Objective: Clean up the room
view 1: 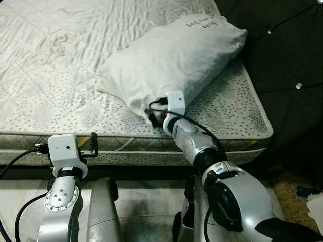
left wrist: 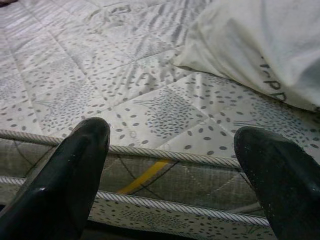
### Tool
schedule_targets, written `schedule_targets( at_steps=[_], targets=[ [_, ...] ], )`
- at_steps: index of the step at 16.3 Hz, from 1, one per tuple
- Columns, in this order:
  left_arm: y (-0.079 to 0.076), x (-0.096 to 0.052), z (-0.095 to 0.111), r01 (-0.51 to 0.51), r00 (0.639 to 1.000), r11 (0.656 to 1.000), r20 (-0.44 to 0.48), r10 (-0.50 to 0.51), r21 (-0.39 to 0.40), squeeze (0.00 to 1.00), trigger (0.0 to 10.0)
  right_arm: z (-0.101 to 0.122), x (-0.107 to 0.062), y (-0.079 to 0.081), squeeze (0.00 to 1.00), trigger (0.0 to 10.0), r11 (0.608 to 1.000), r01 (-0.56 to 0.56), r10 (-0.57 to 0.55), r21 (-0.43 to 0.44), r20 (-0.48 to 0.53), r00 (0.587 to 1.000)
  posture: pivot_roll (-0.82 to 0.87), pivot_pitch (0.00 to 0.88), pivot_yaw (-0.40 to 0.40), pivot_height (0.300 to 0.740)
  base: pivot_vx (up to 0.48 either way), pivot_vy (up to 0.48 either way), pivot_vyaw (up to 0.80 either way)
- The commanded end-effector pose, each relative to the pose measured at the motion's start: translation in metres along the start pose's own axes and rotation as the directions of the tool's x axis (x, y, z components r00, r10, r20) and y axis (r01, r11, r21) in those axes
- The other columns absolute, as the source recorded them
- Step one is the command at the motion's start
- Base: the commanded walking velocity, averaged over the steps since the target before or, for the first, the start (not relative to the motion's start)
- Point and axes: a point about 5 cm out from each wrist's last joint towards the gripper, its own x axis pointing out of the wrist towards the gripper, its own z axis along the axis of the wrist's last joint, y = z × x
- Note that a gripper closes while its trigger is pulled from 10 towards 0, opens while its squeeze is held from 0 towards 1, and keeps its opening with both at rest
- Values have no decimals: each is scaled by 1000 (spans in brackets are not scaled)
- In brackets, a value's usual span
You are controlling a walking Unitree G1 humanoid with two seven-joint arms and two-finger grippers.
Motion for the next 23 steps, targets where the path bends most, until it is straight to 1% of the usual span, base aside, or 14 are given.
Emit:
schedule_targets(
  at_steps=[1, 2, 3, 6, 10, 12, 15, 19, 23],
  targets=[
    [-3, 1, -1, 12, 1000, 1000, -3, -12, 1, 0, 10000, 14, 1, -4, 0, 10000, 998, 52, -54, 28, 56, 997, 189, 126, -71, 541, 0, 0, 0],
    [-2, 1, -1, 11, 1000, 1000, -2, -11, 1, 0, 10000, 17, 1, -4, 0, 784, 997, 65, -69, 49, 78, 995, 190, 127, -72, 541, 0, 0, 0],
    [-3, 1, -1, 10, 1000, 1000, 1, -10, 1, 0, 10000, 22, 1, -2, 0, 0, 995, 70, -78, 78, 103, 992, 189, 126, -72, 541, 0, 0, 0],
    [-3, 3, 0, 10, 1000, 1000, 5, -10, 0, 0, 10000, 25, 1, -4, 0, 0, 990, 81, -95, 112, 128, 987, 189, 125, -72, 541, 0, 0, 0],
    [-4, 6, 1, 14, 1000, 1000, 11, -14, -2, 0, 10000, 24, -2, -19, 0, 0, 980, 125, -147, 156, 133, 980, 185, 121, -69, 541, 0, 0, 0],
    [-6, 8, 2, 15, 1000, 1000, 15, -15, -2, 0, 10000, 27, -2, -23, 0, 0, 976, 134, -159, 169, 146, 976, 187, 115, -69, 541, 0, 0, 0],
    [-6, 9, 2, 17, 1000, 1000, 20, -17, -2, 0, 10000, 27, -3, -27, 0, 0, 975, 142, -168, 172, 147, 975, 189, 106, -66, 541, 0, 0, 0],
    [-9, 13, 3, 29, 999, 1000, 27, -29, -4, 0, 10000, 28, -5, -37, 0, 0, 970, 167, -195, 177, 154, 969, 183, 92, -58, 541, 0, 0, 0],
    [-12, 18, 5, 42, 998, 999, 38, -41, -5, 0, 10000, 33, -8, -54, 0, 0, 960, 211, -242, 182, 168, 956, 179, 76, -51, 541, 0, 0, 0]
  ],
)
